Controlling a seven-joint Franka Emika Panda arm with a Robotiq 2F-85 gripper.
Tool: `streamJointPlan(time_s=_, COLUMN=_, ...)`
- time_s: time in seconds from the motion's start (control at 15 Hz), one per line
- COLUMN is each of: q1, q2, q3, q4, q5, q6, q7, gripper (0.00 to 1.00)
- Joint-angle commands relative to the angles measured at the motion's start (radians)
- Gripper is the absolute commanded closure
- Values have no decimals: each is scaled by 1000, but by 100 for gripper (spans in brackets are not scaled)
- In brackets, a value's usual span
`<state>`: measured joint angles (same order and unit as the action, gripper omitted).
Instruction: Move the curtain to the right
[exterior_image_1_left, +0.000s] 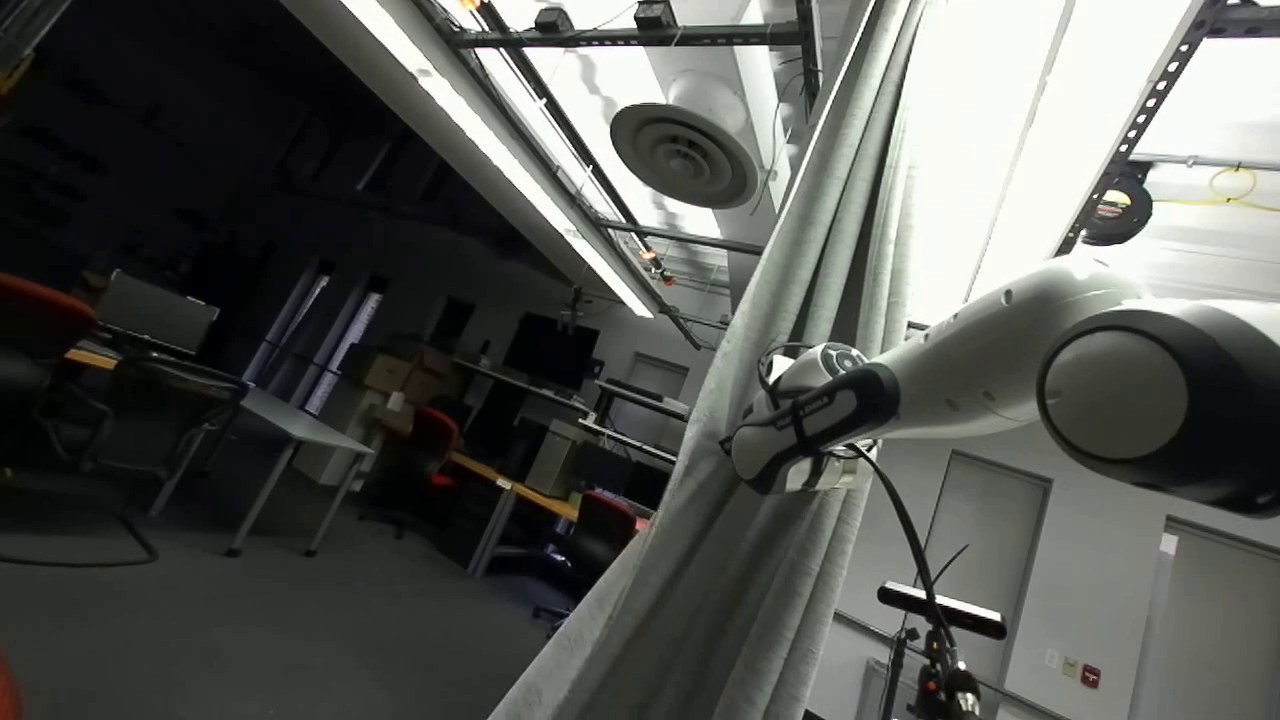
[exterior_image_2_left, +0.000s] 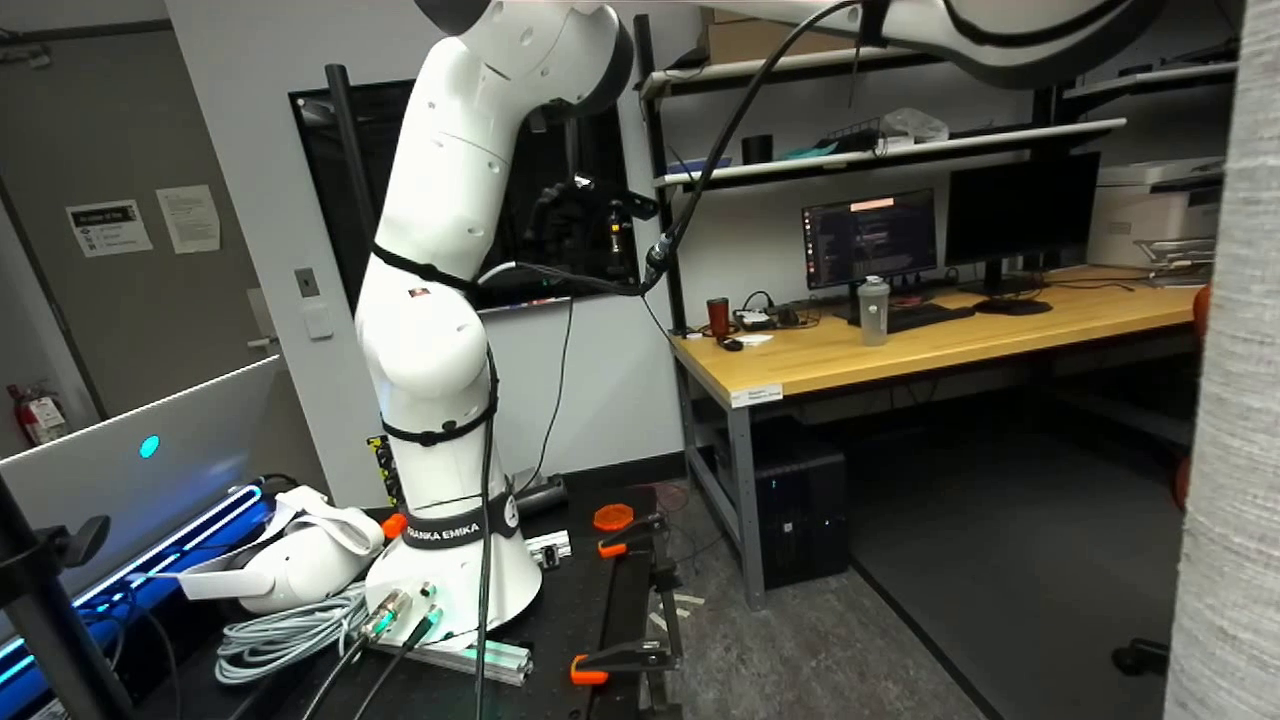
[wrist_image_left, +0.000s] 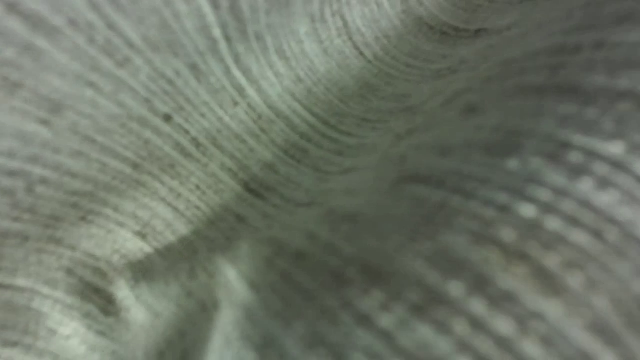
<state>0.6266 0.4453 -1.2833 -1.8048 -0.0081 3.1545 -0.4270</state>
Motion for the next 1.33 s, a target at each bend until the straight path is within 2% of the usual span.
streamJointPlan(time_s=0.0, q1=124, q2=-95, q3=-53, q4=-111, q5=-16, q6=-109, q7=-18, gripper=100)
streamJointPlan(time_s=0.67, q1=347, q2=-140, q3=-254, q4=-136, q5=-5, q6=-289, q7=-2, gripper=100)
streamJointPlan(time_s=0.73, q1=298, q2=-113, q3=-224, q4=-76, q5=-1, q6=-198, q7=0, gripper=98)
streamJointPlan(time_s=0.87, q1=321, q2=-117, q3=-246, q4=-78, q5=-1, q6=-218, q7=0, gripper=100)
streamJointPlan(time_s=1.27, q1=333, q2=-123, q3=-254, q4=-71, q5=-1, q6=-215, q7=-2, gripper=100)
